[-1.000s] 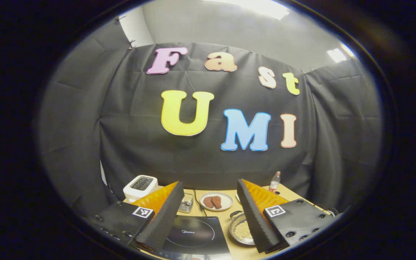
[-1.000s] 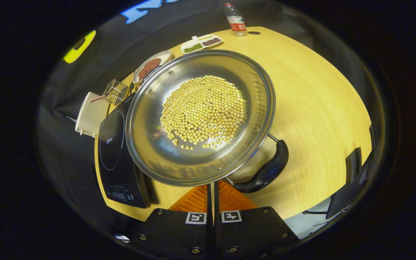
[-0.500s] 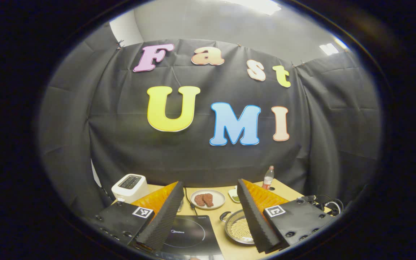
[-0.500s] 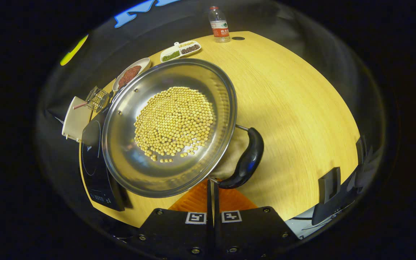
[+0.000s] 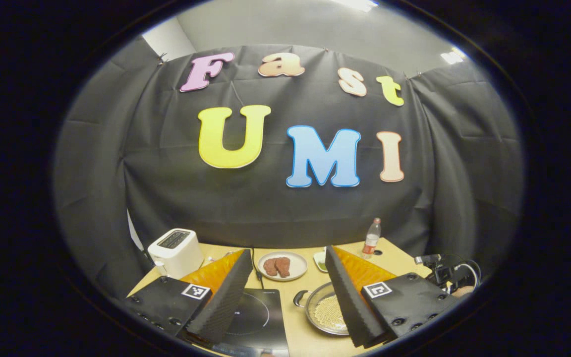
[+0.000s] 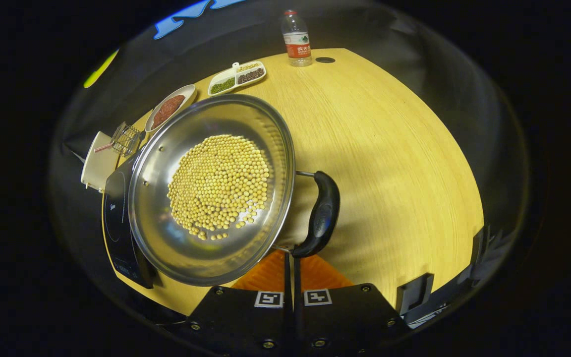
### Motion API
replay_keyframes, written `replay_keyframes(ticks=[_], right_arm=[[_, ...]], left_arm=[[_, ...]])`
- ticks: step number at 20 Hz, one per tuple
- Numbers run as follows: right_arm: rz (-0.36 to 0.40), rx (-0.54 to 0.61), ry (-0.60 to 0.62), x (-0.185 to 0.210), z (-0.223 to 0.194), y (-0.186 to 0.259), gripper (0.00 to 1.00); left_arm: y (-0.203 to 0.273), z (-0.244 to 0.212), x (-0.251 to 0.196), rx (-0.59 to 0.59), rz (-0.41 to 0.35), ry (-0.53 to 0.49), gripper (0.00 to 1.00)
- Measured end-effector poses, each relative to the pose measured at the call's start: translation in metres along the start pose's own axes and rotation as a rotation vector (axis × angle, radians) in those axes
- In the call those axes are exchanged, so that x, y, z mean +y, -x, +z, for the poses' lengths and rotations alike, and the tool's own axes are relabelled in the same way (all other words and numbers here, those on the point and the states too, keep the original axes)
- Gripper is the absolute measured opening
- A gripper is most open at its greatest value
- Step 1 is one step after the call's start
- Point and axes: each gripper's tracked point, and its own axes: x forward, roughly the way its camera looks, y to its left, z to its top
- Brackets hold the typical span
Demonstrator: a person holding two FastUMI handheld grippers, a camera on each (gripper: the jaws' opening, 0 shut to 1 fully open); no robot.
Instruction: First push the handle of the pot to place it horizontally, then grasp the pot with both hands and set it on the induction cooktop.
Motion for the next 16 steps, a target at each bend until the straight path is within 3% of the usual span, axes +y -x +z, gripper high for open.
replay_keyframes(ticks=[7, 16], right_arm=[[-0.006, -0.028, 0.109, -0.020, 0.034, -0.008, 0.01], [-0.002, -0.079, 0.161, -0.032, 0.076, -0.022, 0.01]], left_arm=[[-0.015, -0.030, -0.025, 0.061, -0.002, -0.019, 0.95], [-0.043, -0.093, -0.029, 0.184, 0.009, 0.009, 0.97]])
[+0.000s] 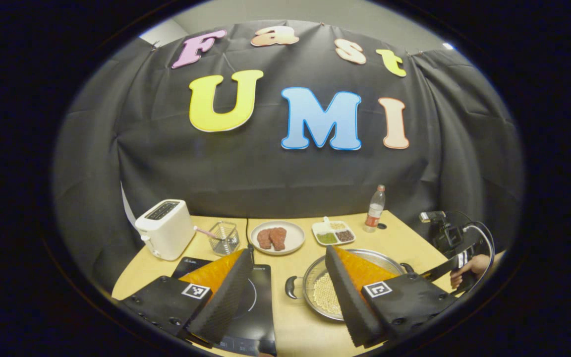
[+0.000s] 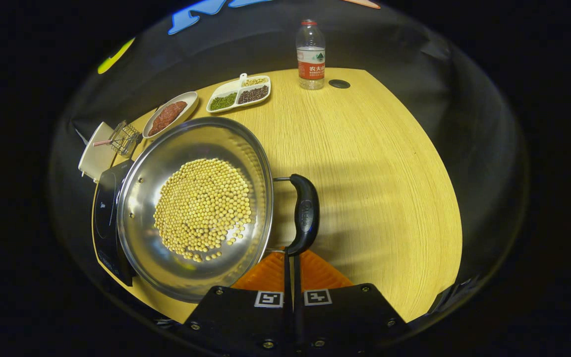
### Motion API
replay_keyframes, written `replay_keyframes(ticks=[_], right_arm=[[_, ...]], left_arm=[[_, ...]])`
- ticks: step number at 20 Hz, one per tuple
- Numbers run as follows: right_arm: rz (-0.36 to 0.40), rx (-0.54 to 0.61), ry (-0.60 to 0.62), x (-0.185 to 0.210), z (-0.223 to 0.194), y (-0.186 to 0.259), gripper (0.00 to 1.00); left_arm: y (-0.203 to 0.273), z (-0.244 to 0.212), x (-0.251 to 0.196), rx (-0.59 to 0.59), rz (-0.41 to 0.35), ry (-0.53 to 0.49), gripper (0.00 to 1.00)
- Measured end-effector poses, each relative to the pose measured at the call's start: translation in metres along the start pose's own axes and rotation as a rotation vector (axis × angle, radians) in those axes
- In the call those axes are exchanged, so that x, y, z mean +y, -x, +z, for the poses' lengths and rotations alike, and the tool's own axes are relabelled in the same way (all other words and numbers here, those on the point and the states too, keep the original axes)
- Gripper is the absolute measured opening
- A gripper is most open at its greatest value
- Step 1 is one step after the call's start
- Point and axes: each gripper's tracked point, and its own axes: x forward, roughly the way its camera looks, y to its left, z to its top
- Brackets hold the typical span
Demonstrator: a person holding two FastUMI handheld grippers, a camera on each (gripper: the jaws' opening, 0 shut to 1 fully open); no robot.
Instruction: First push the handle of the pot to place it horizontally, then grasp the pot with both hands and set it on the induction cooktop.
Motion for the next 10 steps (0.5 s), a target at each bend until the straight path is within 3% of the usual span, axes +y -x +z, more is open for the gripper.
replay_keyframes(ticks=[9, 10], right_arm=[[0.004, -0.060, 0.010, -0.011, 0.010, 0.011, 0.01], [0.005, -0.070, 0.010, -0.013, 0.008, 0.013, 0.05]], left_arm=[[-0.034, -0.050, -0.013, 0.122, -0.057, 0.005, 0.97], [-0.038, -0.055, -0.014, 0.132, -0.065, 0.009, 0.95]])
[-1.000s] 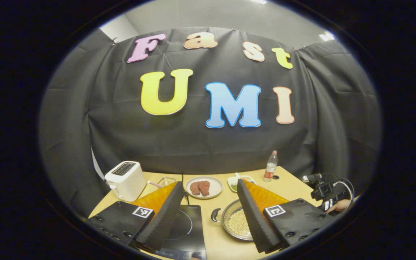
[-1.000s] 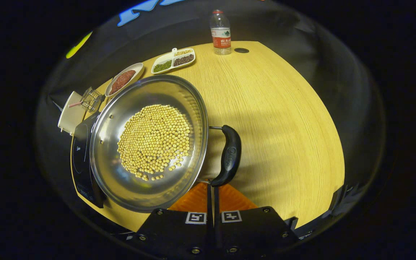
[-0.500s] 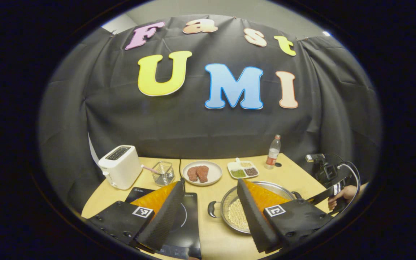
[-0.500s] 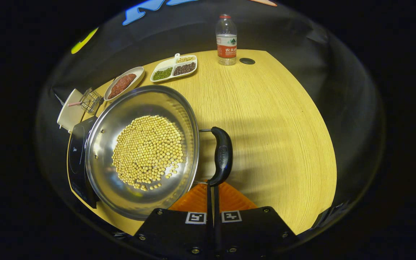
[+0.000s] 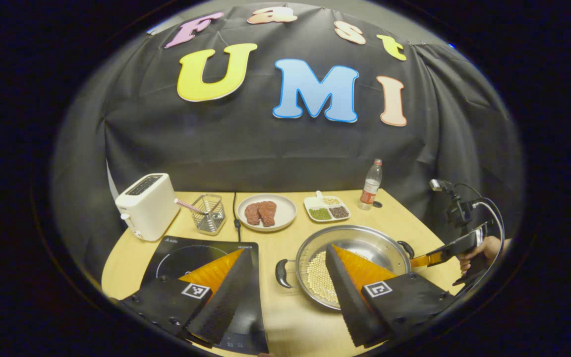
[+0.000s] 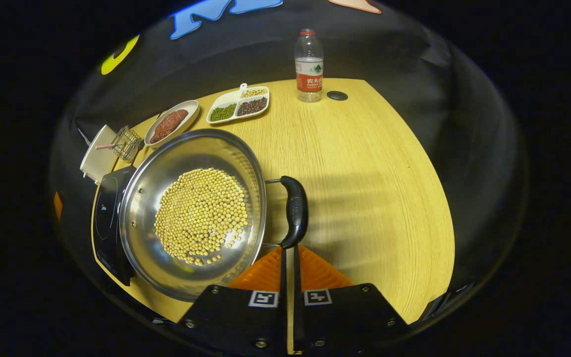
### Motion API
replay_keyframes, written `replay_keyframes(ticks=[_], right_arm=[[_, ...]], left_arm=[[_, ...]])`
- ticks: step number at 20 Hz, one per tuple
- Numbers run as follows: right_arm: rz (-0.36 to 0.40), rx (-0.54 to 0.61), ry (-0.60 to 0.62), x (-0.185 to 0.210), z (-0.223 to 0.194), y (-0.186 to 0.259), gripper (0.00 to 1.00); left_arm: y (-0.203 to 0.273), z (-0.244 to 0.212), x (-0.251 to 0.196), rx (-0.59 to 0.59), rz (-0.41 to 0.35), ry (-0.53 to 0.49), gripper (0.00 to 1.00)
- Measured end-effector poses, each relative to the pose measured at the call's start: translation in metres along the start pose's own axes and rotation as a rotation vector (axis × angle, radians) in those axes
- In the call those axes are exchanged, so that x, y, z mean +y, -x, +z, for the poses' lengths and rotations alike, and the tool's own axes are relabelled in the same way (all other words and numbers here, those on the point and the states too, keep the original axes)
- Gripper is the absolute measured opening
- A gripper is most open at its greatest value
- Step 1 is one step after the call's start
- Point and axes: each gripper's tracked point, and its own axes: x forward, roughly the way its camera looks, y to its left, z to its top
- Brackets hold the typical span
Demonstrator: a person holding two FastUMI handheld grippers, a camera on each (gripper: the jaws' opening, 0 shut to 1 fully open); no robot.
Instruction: First push the handle of the pot to place it horizontally, then grasp the pot with both hands and set it on the induction cooktop.
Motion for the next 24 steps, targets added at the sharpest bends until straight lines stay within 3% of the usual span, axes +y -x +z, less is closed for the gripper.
replay_keyframes(ticks=[1, 2, 3, 5, 6, 8, 9, 10, 11, 18, 24], right_arm=[[0.005, -0.024, 0.007, -0.001, 0.002, 0.008, 0.08], [-0.014, -0.052, 0.023, -0.007, 0.005, 0.015, 0.26], [-0.021, -0.092, 0.039, -0.012, 0.010, 0.020, 0.31], [-0.027, -0.164, 0.060, -0.012, 0.021, 0.041, 0.55], [-0.022, -0.199, 0.063, -0.010, 0.027, 0.046, 0.81], [-0.008, -0.244, 0.064, -0.006, 0.035, 0.053, 0.92], [0.004, -0.261, 0.062, -0.003, 0.038, 0.055, 0.92], [0.017, -0.274, 0.057, 0.001, 0.041, 0.054, 0.82], [0.031, -0.281, 0.053, 0.006, 0.043, 0.053, 0.92], [0.042, -0.256, 0.067, 0.015, 0.052, 0.021, 0.92], [0.045, -0.207, 0.029, 0.016, 0.058, -0.009, 0.92]], left_arm=[[-0.004, -0.002, -0.001, 0.009, -0.011, 0.006, 0.97], [-0.009, -0.007, -0.004, 0.020, -0.024, 0.010, 0.97], [-0.015, -0.012, -0.006, 0.034, -0.040, 0.012, 0.97], [-0.020, -0.021, -0.010, 0.064, -0.062, 0.014, 0.97], [-0.029, -0.027, -0.012, 0.078, -0.067, 0.010, 0.95], [-0.044, -0.035, -0.009, 0.108, -0.059, -0.007, 0.98], [-0.051, -0.040, -0.006, 0.123, -0.047, -0.013, 0.98], [-0.059, -0.046, -0.005, 0.139, -0.033, -0.020, 0.98], [-0.066, -0.051, -0.002, 0.152, -0.023, -0.033, 0.98], [-0.113, -0.090, 0.012, 0.267, 0.017, -0.030, 0.98], [-0.140, -0.117, 0.010, 0.359, -0.005, -0.030, 0.96]])
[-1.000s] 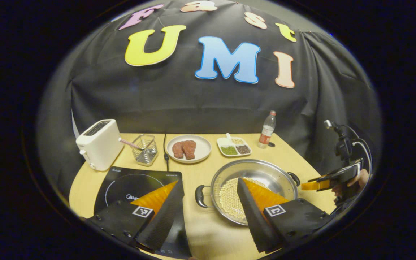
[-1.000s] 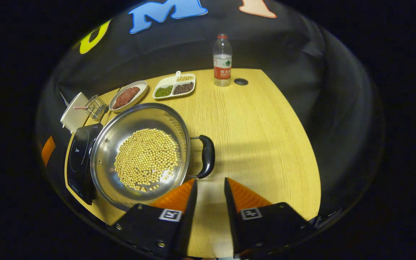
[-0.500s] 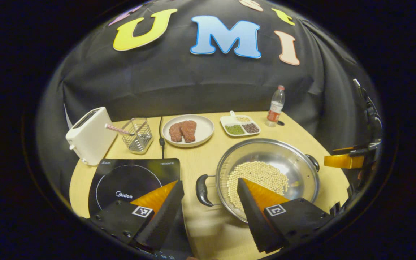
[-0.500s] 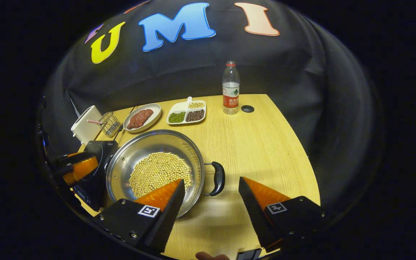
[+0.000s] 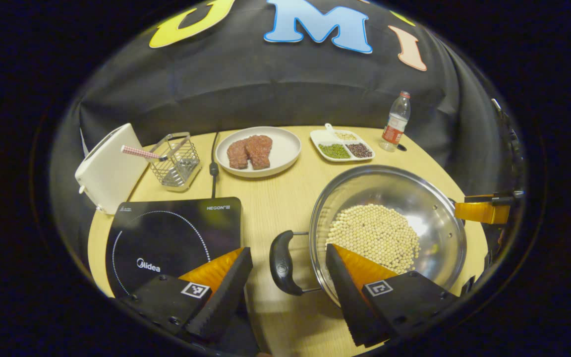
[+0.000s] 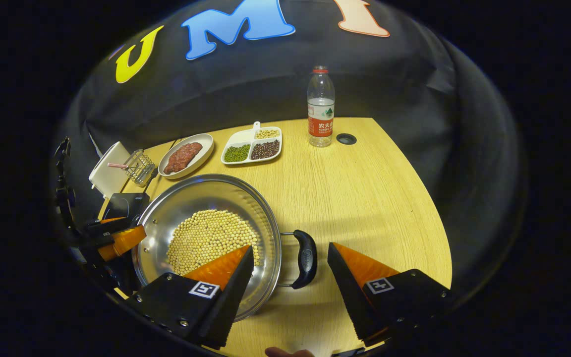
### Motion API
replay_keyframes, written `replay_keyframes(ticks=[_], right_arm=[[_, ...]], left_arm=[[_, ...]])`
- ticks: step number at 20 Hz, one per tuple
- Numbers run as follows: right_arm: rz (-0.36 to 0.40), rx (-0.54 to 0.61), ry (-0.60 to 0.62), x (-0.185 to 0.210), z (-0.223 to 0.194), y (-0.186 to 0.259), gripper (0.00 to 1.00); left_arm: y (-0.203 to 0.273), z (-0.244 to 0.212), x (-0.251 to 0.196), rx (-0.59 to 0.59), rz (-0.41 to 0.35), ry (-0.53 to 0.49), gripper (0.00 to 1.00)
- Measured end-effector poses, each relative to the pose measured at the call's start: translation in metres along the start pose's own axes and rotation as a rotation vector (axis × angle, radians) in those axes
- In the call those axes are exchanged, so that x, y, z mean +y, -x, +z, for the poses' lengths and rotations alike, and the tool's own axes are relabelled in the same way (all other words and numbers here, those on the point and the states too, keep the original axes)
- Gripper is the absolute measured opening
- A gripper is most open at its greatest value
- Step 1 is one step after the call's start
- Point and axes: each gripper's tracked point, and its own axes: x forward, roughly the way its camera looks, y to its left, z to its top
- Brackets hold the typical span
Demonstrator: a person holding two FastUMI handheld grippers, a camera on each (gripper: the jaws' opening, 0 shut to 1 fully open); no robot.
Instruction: First push the handle of the pot to place it horizontally, then grasp the pot with both hands and set it on the induction cooktop.
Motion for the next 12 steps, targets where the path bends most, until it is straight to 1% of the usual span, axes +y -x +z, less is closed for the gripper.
replay_keyframes(ticks=[1, 2, 3, 5, 6, 7, 8, 9, 10, 11, 12], right_arm=[[0.005, 0.009, -0.006, 0.001, -0.001, -0.005, 0.92], [0.005, 0.019, -0.009, 0.002, -0.002, -0.010, 0.92], [0.002, 0.031, -0.013, 0.001, -0.004, -0.015, 0.92], [-0.003, 0.052, -0.029, 0.000, -0.007, -0.024, 0.92], [-0.013, 0.060, -0.037, -0.001, -0.009, -0.028, 0.92], [-0.016, 0.066, -0.045, -0.002, -0.011, -0.031, 0.92], [-0.025, 0.078, -0.051, -0.003, -0.014, -0.034, 0.92], [-0.033, 0.091, -0.057, -0.005, -0.018, -0.035, 0.92], [-0.042, 0.105, -0.065, -0.008, -0.022, -0.038, 0.91], [-0.046, 0.121, -0.076, -0.009, -0.026, -0.040, 0.90], [-0.055, 0.141, -0.087, -0.011, -0.031, -0.042, 0.88]], left_arm=[[-0.004, -0.003, 0.001, 0.015, 0.002, 0.000, 0.96], [-0.008, -0.006, 0.002, 0.027, 0.003, -0.001, 0.98], [-0.011, -0.005, 0.001, 0.027, 0.001, -0.003, 0.98], [-0.014, -0.002, 0.000, 0.032, -0.006, -0.001, 0.92], [-0.016, -0.003, -0.001, 0.038, -0.010, 0.001, 0.95], [-0.018, -0.004, -0.001, 0.047, -0.014, 0.004, 0.95], [-0.020, -0.007, -0.002, 0.056, -0.017, 0.005, 0.99], [-0.022, -0.008, -0.001, 0.064, -0.018, 0.005, 0.98], [-0.023, -0.009, -0.002, 0.067, -0.024, 0.005, 0.81], [-0.024, -0.009, -0.004, 0.069, -0.037, 0.009, 0.86], [-0.024, -0.008, -0.006, 0.070, -0.044, 0.008, 0.85]])
